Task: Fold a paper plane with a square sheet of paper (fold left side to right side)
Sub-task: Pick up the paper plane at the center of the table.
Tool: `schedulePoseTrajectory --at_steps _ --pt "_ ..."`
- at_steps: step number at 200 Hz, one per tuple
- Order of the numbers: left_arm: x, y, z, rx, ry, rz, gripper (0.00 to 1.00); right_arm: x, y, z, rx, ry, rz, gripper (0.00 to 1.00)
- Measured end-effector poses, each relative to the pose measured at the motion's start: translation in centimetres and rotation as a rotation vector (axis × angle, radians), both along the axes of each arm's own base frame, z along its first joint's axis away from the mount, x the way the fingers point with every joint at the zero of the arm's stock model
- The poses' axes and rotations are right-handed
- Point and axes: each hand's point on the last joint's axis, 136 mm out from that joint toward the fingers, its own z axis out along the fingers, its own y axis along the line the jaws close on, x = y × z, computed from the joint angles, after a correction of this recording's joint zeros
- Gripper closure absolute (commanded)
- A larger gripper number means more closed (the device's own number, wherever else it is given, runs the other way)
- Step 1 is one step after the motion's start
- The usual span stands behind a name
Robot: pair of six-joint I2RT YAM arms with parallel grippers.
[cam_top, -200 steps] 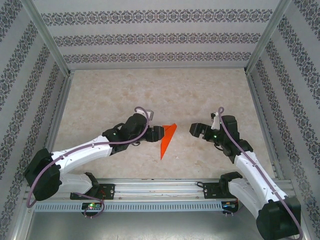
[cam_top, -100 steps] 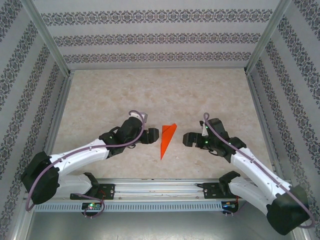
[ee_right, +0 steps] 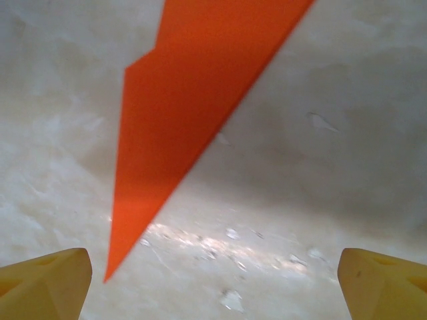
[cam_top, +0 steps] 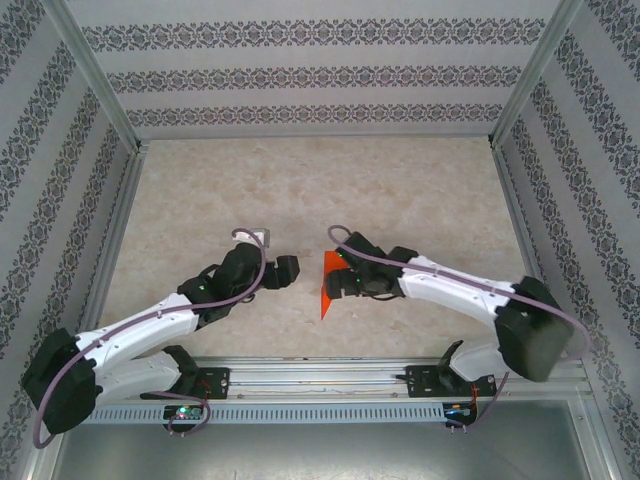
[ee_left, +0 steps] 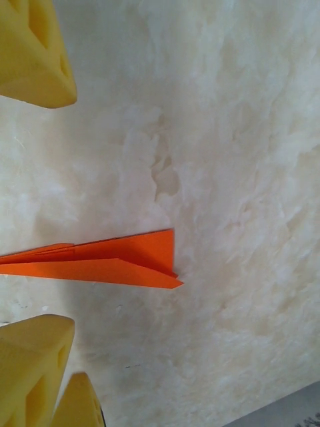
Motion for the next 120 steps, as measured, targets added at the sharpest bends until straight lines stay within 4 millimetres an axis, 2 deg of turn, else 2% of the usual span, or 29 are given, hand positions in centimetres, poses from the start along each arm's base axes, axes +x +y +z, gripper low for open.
schedulePoseTrajectory --at_steps 19,71,120 --pt "0.0 0.8 0.6 -0.011 -0.022 0.026 0.18 0.6 1.2 -0.8 -0.015 0.014 0.002 0.02" --pt "-0.2 2.1 1.0 -0.016 -0.038 0.059 0.18 2.5 2.5 -2.5 -0.071 0.031 -0.008 0.02" --pt "-0.3 2.5 0.8 -0.006 -0.027 0.065 0.17 4.1 2.4 -4.1 -0.078 0.041 -0.030 0.02"
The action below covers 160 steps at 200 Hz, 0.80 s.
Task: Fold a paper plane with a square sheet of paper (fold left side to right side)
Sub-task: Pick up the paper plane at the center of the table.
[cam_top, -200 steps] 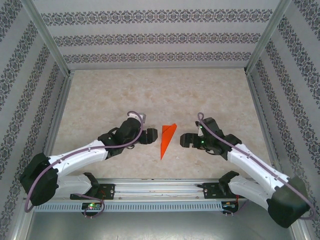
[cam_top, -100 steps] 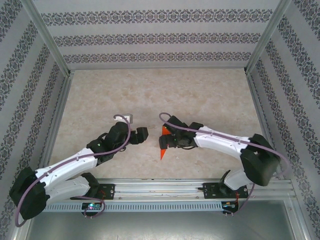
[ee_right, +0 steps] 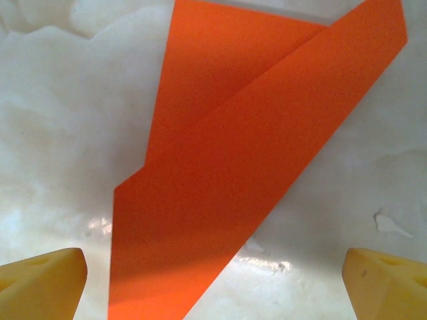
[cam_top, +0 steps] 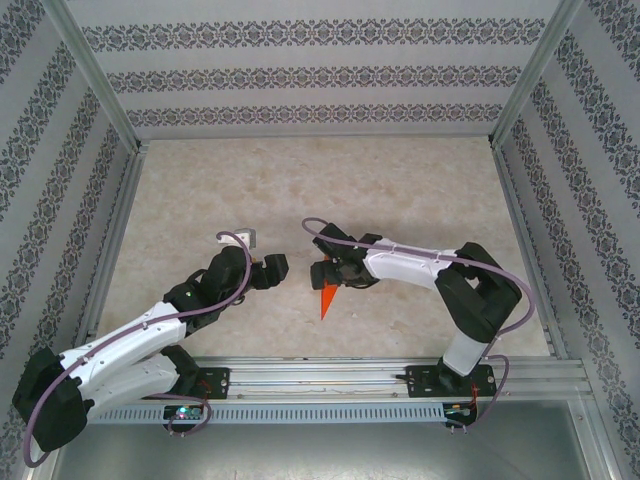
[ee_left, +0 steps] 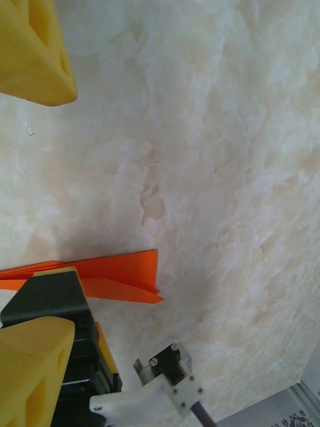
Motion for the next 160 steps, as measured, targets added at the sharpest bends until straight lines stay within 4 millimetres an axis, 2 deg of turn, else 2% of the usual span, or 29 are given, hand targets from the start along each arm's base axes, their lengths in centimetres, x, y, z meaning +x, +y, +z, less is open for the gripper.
schedulePoseTrajectory --at_steps 68,134,160 --pt "0.0 0.2 -0.2 0.007 0.008 0.006 0.17 1.8 1.2 -0.8 -0.015 -0.016 0.055 0.02" --pt "-0.2 0.4 0.0 0.004 0.005 0.006 0.17 3.2 3.5 -0.7 -0.011 -0.045 0.165 0.13" --pt "-0.3 0.5 0.1 0.002 0.002 0.006 0.16 3.1 4.4 -0.5 -0.007 -0.050 0.203 0.13"
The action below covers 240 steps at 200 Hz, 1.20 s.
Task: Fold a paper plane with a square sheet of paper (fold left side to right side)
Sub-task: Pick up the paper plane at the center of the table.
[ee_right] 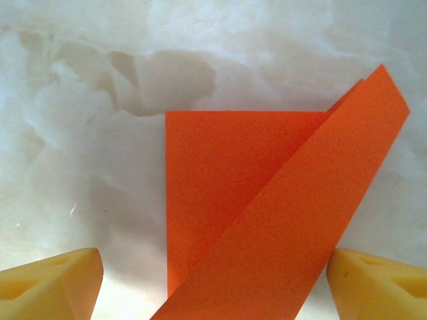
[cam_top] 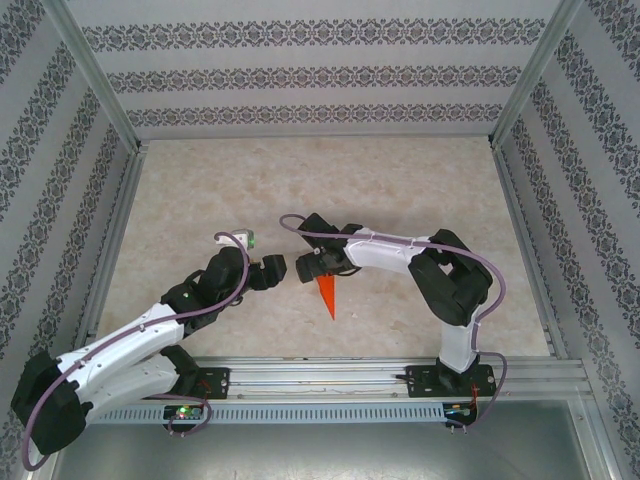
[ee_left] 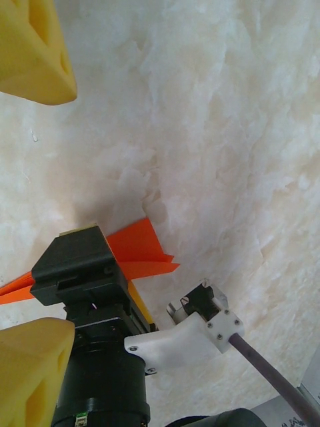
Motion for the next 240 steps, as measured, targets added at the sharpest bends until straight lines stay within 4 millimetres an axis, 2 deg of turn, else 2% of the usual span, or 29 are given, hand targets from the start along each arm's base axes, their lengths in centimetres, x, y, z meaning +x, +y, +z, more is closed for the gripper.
schedulePoseTrajectory --at_steps 30,77,134,170,209,240 --pt "-0.2 0.5 -0.1 0.002 0.002 0.008 0.16 -0.1 -0.3 0.5 -0.010 -0.002 0.000 0.12" --pt "-0.4 1.3 0.0 0.008 -0.007 0.029 0.16 0.0 -0.6 3.1 0.012 -0.044 -0.031 0.14" --pt "-0.5 1.5 0.0 0.010 -0.007 0.033 0.16 -1.4 -0.5 1.9 -0.056 -0.019 -0.031 0.24" --pt "-0.5 1.5 0.0 0.011 -0.007 0.033 0.15 -1.5 -1.3 0.5 -0.124 0.005 -0.055 0.33" --pt "-0.4 1.6 0.0 0.011 -0.007 0.039 0.15 -1.4 -2.0 0.8 -0.173 -0.012 -0.065 0.47" --pt "-0.5 1.6 0.0 0.011 -0.006 0.039 0.15 -1.6 -2.3 0.9 -0.193 -0.016 -0.065 0.63"
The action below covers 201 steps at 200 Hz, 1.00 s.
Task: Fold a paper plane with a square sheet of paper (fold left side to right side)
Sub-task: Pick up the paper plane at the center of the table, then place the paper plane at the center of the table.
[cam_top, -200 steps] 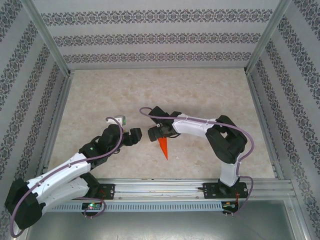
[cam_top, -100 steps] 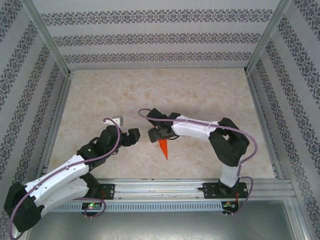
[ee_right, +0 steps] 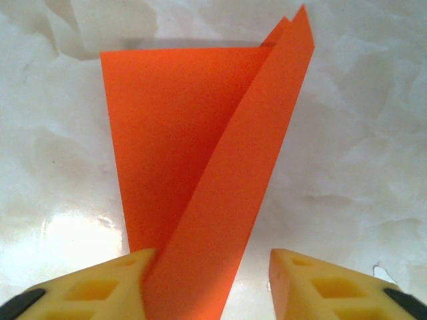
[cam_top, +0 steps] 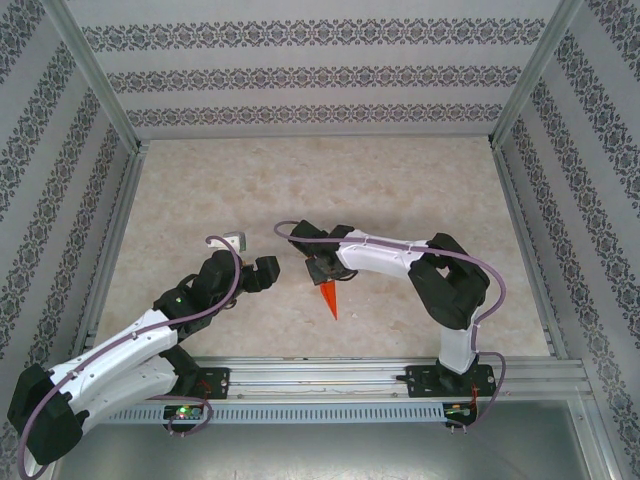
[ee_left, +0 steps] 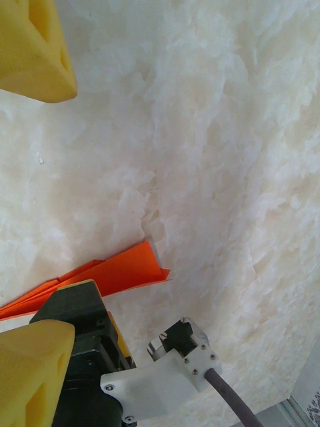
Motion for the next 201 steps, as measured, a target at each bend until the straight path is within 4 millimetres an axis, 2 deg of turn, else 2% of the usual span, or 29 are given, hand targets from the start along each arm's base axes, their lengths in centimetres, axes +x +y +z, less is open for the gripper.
schedulePoseTrajectory --at_steps 27,40,74,117,145,166,186,201 --pt "0.0 0.0 0.0 0.000 0.000 0.000 0.15 -0.1 -0.4 0.0 -0.018 0.000 -0.002 0.83" --pt "0.0 0.0 0.0 0.001 0.001 0.000 0.15 -0.1 -0.6 0.2 -0.025 -0.003 -0.004 1.00" --pt "-0.2 0.2 -0.1 0.005 0.005 0.000 0.15 0.0 -1.3 1.7 -0.035 -0.031 -0.012 1.00" --pt "-0.7 0.8 0.2 0.010 0.002 0.009 0.14 0.6 -1.4 5.8 0.055 -0.091 -0.019 1.00" --pt "-0.8 1.5 0.9 0.014 -0.015 0.029 0.14 1.8 0.4 9.0 0.300 -0.105 -0.014 1.00" --pt "-1.0 2.0 1.5 0.015 -0.032 0.044 0.13 2.6 2.0 10.4 0.522 -0.090 -0.004 1.00" --pt "-1.2 2.5 1.8 0.019 -0.042 0.054 0.12 3.2 3.6 10.2 0.686 -0.056 0.003 1.00" --pt "-1.2 2.7 1.9 0.021 -0.046 0.061 0.12 3.4 5.1 9.2 0.770 -0.020 0.011 1.00"
